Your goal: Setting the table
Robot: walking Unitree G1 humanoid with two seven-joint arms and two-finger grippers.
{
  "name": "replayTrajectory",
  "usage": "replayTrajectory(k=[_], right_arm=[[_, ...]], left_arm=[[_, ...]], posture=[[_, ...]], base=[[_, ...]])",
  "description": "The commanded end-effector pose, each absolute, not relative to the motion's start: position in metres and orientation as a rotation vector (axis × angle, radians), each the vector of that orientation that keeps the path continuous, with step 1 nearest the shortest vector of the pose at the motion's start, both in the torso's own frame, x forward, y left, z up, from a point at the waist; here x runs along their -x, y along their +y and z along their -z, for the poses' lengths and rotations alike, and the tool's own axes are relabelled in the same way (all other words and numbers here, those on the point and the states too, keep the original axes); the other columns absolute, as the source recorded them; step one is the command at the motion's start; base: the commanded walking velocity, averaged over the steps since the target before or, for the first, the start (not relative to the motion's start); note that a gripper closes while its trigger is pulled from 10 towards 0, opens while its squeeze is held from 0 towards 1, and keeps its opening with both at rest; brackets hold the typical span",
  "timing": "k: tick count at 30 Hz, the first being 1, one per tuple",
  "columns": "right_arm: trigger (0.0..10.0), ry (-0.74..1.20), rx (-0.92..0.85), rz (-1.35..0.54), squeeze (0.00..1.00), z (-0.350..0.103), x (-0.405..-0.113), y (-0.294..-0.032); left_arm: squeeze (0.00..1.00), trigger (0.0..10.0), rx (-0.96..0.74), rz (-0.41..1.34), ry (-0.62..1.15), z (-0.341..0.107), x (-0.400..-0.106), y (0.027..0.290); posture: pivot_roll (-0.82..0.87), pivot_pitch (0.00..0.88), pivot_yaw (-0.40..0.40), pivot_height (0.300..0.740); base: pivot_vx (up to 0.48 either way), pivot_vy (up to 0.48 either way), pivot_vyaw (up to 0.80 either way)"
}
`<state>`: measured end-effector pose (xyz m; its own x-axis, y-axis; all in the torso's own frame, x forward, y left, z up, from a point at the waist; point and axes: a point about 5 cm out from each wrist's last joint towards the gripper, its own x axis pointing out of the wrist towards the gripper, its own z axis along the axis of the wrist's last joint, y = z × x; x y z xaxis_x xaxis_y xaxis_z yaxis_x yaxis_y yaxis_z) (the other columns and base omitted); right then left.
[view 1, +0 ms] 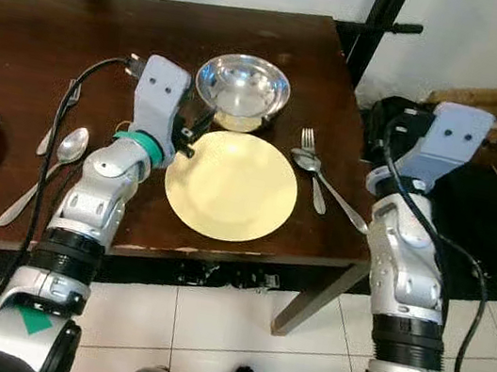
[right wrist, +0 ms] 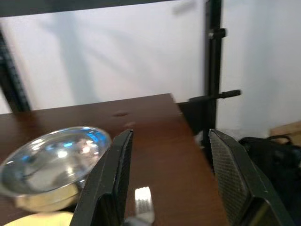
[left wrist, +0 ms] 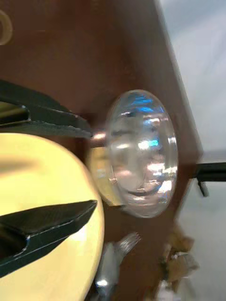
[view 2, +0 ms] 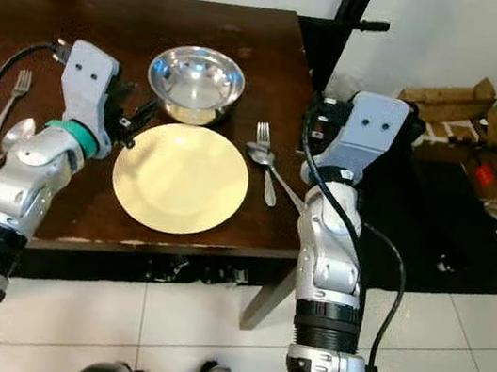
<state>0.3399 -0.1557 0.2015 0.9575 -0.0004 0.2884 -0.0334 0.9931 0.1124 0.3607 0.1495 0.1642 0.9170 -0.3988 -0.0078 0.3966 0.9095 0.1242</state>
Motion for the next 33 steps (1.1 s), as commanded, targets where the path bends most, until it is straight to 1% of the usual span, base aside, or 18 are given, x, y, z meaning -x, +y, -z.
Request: replayTrajectory(k=[1,4,7,10,12,13,15,16,18,21,22,25,26,30,31,33], right_arm=[[10.0,-0.232,-0.173,-0.044,0.0,-0.19,-0.338,-0.153],[10.0,-0.214,-0.195,-0.055,0.0,-0.187,-0.337,-0.152],[10.0,-0.185,-0.231,-0.07,0.0,-0.18,-0.336,-0.149],[10.0,-0.159,-0.261,-0.104,0.0,-0.175,-0.335,-0.141],[10.0,-0.148,-0.281,-0.119,0.0,-0.173,-0.335,-0.138],[10.0,-0.148,-0.281,-0.119,0.0,-0.173,-0.335,-0.138],[10.0,-0.141,-0.3,-0.138,0.0,-0.173,-0.335,-0.134],[10.0,-0.141,-0.3,-0.138,0.0,-0.173,-0.335,-0.134],[10.0,-0.12,-0.364,-0.181,0.0,-0.172,-0.334,-0.128],[10.0,-0.11,-0.389,-0.199,0.0,-0.171,-0.334,-0.126],[10.0,-0.093,-0.427,-0.232,0.0,-0.17,-0.334,-0.122],[10.0,-0.072,-0.442,-0.27,0.0,-0.168,-0.333,-0.117],[10.0,-0.023,-0.425,-0.318,0.0,-0.162,-0.332,-0.111],[10.0,0.022,-0.412,-0.341,0.0,-0.155,-0.332,-0.108],[10.0,0.092,-0.427,-0.36,0.0,-0.144,-0.33,-0.106],[10.0,0.125,-0.429,-0.37,0.0,-0.139,-0.328,-0.105]], left_arm=[[0.0,10.0,-0.085,0.413,0.066,-0.141,-0.359,0.157],[0.0,10.0,-0.066,0.41,0.092,-0.135,-0.358,0.16],[0.0,10.0,-0.019,0.431,0.128,-0.123,-0.354,0.164],[0.0,10.0,-0.02,0.477,0.173,-0.104,-0.345,0.166],[0.0,10.0,-0.018,0.474,0.239,-0.091,-0.34,0.17],[0.0,10.0,-0.018,0.474,0.239,-0.091,-0.34,0.17],[0.0,10.0,-0.03,0.494,0.31,-0.077,-0.334,0.174],[0.0,10.0,-0.03,0.494,0.31,-0.077,-0.334,0.174],[0.0,10.0,-0.066,0.443,0.365,-0.065,-0.328,0.184],[0.0,10.0,-0.079,0.415,0.376,-0.062,-0.327,0.188],[0.0,10.0,-0.08,0.395,0.387,-0.059,-0.325,0.191],[0.0,10.0,-0.068,0.405,0.38,-0.057,-0.323,0.19],[0.0,10.0,-0.062,0.421,0.371,-0.057,-0.322,0.187],[0.0,10.0,-0.06,0.433,0.368,-0.057,-0.322,0.185],[0.0,10.0,-0.058,0.443,0.368,-0.057,-0.322,0.184],[0.0,10.0,-0.055,0.447,0.366,-0.057,-0.322,0.183]], posture=[[0.04,0.043,0.04,0.74],[0.04,0.05,0.039,0.74],[0.05,0.077,0.032,0.74],[0.05,0.092,0.032,0.74],[0.06,0.099,0.034,0.74],[0.06,0.099,0.034,0.74],[0.05,0.102,0.035,0.74],[0.05,0.102,0.035,0.74],[0.06,0.108,0.037,0.74],[0.06,0.108,0.037,0.74],[0.06,0.107,0.035,0.74],[0.06,0.107,0.032,0.74],[0.06,0.101,0.031,0.74],[0.06,0.098,0.03,0.74],[0.06,0.096,0.029,0.74],[0.06,0.096,0.029,0.74]], base=[[0.0,0.0,0.0],[0.0,0.0,0.0],[0.0,0.0,0.0],[0.0,0.0,0.0],[0.0,0.0,0.0],[0.0,0.0,0.0],[0.0,0.0,0.0],[0.0,0.0,0.0],[0.0,0.0,0.0],[0.0,0.0,0.0],[0.0,0.0,0.0],[0.0,0.0,0.0],[0.0,0.0,0.0],[0.0,0.0,0.0],[0.0,0.0,0.0],[0.0,0.0,0.0]])
